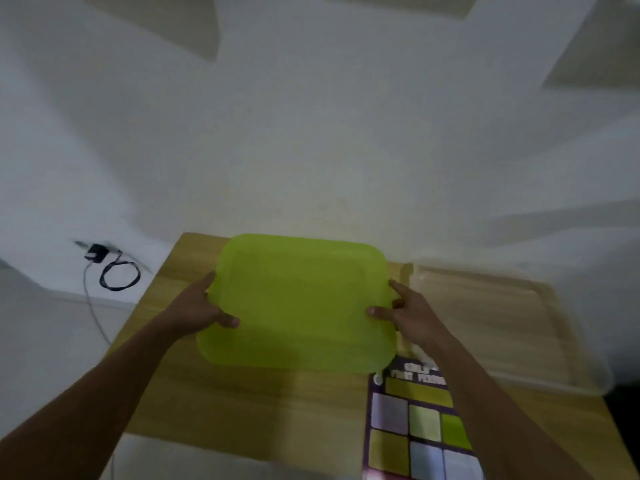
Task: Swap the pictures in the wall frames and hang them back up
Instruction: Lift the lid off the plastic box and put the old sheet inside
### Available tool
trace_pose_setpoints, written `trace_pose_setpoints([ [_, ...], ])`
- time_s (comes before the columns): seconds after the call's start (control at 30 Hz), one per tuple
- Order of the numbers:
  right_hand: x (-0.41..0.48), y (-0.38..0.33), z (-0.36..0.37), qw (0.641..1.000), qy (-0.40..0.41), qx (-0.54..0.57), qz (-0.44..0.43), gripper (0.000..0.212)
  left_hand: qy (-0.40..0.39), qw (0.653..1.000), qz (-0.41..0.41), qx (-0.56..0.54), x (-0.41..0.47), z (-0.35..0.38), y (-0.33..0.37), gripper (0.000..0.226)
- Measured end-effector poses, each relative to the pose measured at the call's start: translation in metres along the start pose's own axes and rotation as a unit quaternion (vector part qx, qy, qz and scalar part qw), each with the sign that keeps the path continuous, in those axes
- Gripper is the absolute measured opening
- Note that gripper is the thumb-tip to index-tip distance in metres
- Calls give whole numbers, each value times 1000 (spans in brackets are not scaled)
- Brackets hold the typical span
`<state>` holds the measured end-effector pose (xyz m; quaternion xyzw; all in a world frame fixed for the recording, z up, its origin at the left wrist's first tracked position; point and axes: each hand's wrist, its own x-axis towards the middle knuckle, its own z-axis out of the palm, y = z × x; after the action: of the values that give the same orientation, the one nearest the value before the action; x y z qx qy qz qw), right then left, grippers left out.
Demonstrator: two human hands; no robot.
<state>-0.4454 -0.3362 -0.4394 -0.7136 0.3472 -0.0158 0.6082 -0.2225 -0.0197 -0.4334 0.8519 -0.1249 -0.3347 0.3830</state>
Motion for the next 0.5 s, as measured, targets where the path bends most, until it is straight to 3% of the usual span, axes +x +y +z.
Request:
trace_pose_setpoints([
  [0.17, 50, 8, 81, 998, -11, -50, 35, 90, 20, 997, -7, 77, 51, -49, -56, 134],
  [0.3, 82, 17, 121, 993, -4, -104, 49, 105, 27, 989, -1, 143, 88, -62, -85, 126],
  [0.5, 108, 34, 147, 979, 35, -196, 55, 77, 27, 969, -27, 243, 123, -65, -111, 129],
])
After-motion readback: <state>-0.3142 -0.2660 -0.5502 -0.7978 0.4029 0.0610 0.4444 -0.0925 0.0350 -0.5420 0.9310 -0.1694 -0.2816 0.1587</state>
